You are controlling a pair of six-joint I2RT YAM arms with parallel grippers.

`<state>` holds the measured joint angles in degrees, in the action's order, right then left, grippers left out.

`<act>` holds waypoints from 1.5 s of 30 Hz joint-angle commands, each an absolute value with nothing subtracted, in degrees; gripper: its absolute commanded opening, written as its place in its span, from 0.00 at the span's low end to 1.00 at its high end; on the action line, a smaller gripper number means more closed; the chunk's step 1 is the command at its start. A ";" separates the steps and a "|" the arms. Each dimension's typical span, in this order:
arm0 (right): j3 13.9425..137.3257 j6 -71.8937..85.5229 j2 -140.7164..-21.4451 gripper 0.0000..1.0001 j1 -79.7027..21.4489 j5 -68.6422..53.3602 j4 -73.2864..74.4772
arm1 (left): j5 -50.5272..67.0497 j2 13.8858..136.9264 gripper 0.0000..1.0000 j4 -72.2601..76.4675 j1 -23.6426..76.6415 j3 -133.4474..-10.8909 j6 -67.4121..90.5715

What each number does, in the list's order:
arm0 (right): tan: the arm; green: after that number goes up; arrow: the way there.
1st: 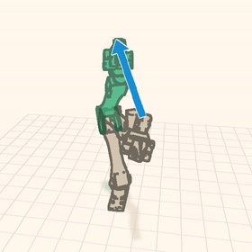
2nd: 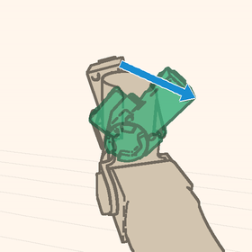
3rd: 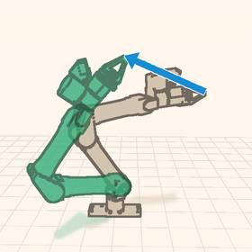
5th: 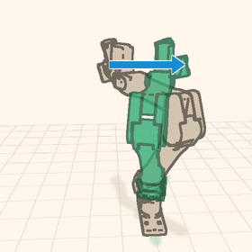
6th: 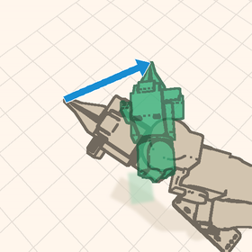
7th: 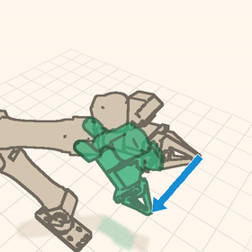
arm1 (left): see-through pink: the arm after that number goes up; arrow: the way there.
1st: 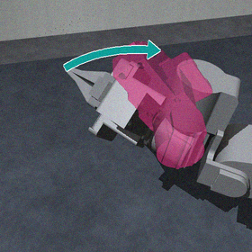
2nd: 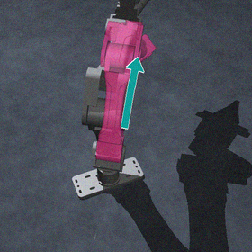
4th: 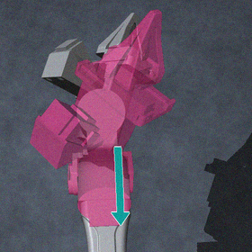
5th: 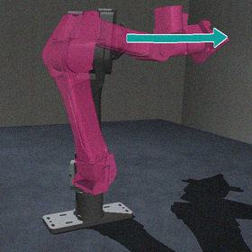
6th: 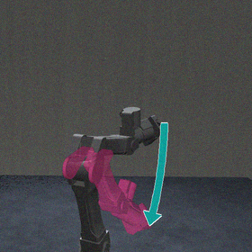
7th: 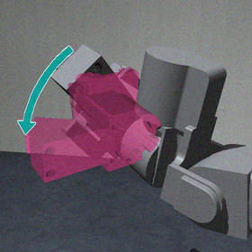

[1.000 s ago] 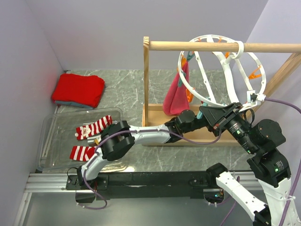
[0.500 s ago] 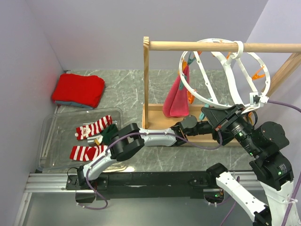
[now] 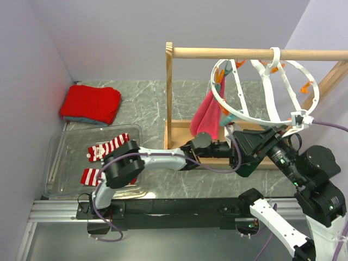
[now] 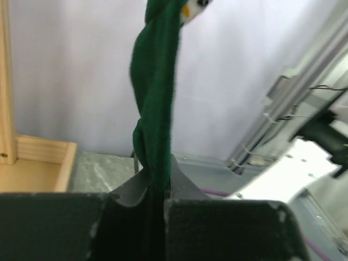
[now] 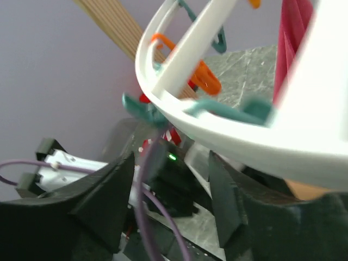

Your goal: Remove the socks clipped to the hanger

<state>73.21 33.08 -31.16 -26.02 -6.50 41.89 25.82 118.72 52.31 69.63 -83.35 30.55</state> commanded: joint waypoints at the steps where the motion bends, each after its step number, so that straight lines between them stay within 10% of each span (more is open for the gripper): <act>1: 77.69 30.15 -29.71 0.66 -26.37 -6.86 46.66 | 32.68 109.61 0.08 58.28 68.03 -78.32 34.63; 36: 86.49 21.63 -31.73 0.76 -26.45 4.48 50.28 | 37.97 92.38 0.13 46.93 67.15 -62.93 32.34; 45: 83.94 21.35 -32.17 0.60 -26.37 1.94 43.78 | 38.93 90.70 0.13 46.50 67.15 -61.96 33.13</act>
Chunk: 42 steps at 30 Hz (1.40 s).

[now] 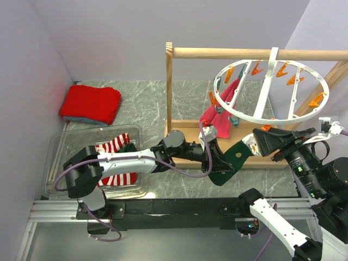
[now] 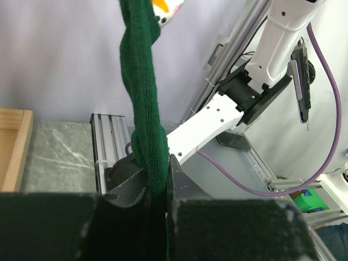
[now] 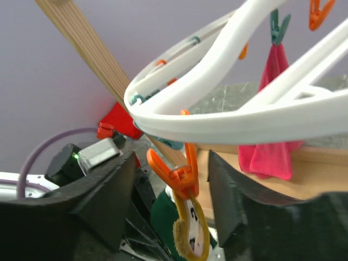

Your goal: Remove the socks clipped to the hanger

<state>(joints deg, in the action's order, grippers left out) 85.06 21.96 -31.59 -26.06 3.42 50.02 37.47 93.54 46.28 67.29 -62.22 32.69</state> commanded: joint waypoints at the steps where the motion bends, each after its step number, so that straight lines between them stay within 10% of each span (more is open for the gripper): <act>1: 83.59 21.62 -32.08 0.53 -26.37 1.41 42.90 | 38.94 90.62 0.13 46.49 67.15 -61.88 33.31; 10: 80.86 22.24 -31.82 0.01 -26.37 2.64 41.84 | 40.08 88.34 0.13 44.56 67.15 -59.15 33.58; 19: 77.44 22.50 -31.55 0.00 -26.37 4.22 41.75 | 30.61 75.44 0.11 32.48 67.15 -46.94 30.06; 27: 73.31 23.11 -31.03 0.00 -26.37 4.04 40.34 | -20.83 58.28 0.05 -3.12 64.43 -41.49 39.41; 38: 71.89 23.90 -30.59 0.00 -26.37 3.60 39.73 | -52.98 37.89 0.01 -32.41 56.08 -36.30 65.10; 42: 71.98 23.99 -30.67 0.00 -26.37 3.52 40.16 | -58.88 39.10 0.23 -44.18 55.28 -37.35 77.83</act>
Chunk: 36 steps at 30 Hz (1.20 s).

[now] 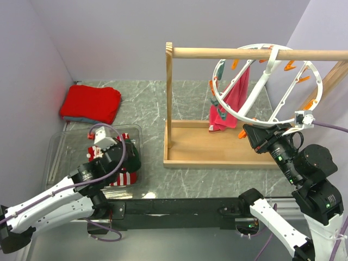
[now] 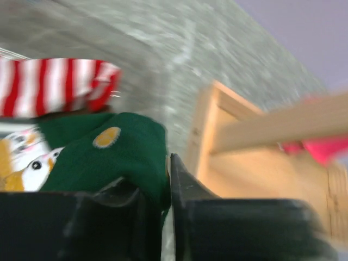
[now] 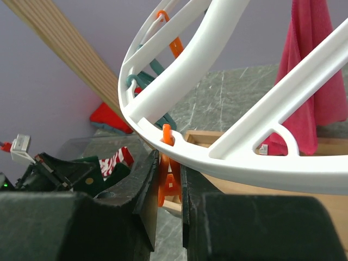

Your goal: Remove the socks clipped to the hanger

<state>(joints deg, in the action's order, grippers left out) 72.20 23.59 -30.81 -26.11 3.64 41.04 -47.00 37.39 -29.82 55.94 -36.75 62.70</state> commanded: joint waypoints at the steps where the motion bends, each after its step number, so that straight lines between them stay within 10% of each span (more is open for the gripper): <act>1: 71.98 23.99 -30.67 0.00 -26.37 3.60 40.17 | -59.67 39.72 0.35 -48.65 55.20 -37.88 79.87; 3: 71.81 24.08 -30.59 0.00 -26.37 3.60 40.08 | -61.26 41.56 0.79 -52.72 55.20 -39.46 85.66; 5: 71.37 24.43 -30.59 0.00 -26.37 3.25 39.82 | -62.48 42.53 0.96 -55.80 55.11 -40.95 86.92; 9: 71.10 25.13 -30.94 0.01 -26.37 2.37 39.99 | -63.63 44.91 0.96 -61.08 55.11 -44.03 90.17; 15: 71.81 26.54 -31.90 0.37 -26.37 3.69 44.64 | -60.74 46.14 0.96 -59.51 55.11 -47.55 83.59; 36: 69.88 27.24 -27.77 0.46 -26.37 3.34 47.46 | -35.68 43.41 0.96 -59.77 55.02 -51.86 66.80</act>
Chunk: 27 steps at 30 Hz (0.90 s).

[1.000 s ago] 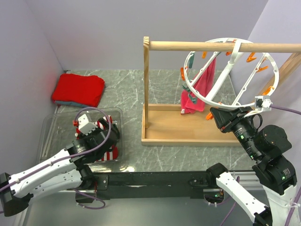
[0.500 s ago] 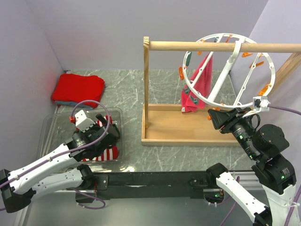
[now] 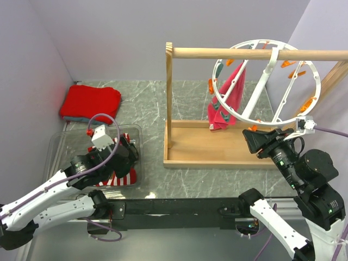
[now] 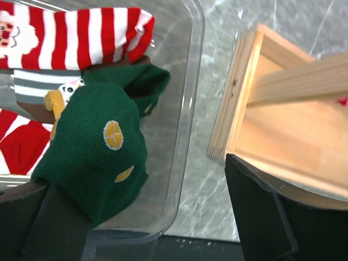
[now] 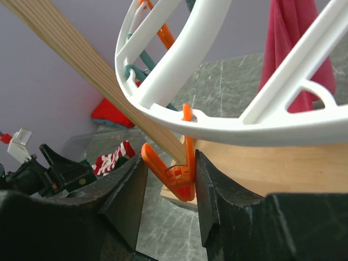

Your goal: Remove the socks clipped to the hanger

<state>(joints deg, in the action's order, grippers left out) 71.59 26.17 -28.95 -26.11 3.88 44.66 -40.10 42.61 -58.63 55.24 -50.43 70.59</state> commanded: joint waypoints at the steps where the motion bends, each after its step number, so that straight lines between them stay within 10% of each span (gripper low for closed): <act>1: 69.79 27.16 -27.86 0.46 -26.37 2.90 47.29 | -35.34 44.03 0.96 -59.77 55.02 -51.86 65.75; 10: 70.75 26.45 -28.04 0.46 -26.37 3.16 48.25 | -53.15 52.46 0.96 -73.71 54.58 -62.74 69.72; 21: 69.44 26.72 -27.77 0.47 -26.37 1.85 47.64 | -43.16 50.99 0.96 -62.85 53.79 -56.51 65.66; 27: 67.94 26.98 -25.24 0.68 -26.37 0.18 50.00 | -33.59 37.90 0.96 -46.78 53.79 -51.08 58.82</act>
<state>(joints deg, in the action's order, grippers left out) 69.45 26.59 -27.49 -26.11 1.83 48.36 -40.56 46.26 -58.87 54.02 -54.76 63.48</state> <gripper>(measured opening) 0.606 0.963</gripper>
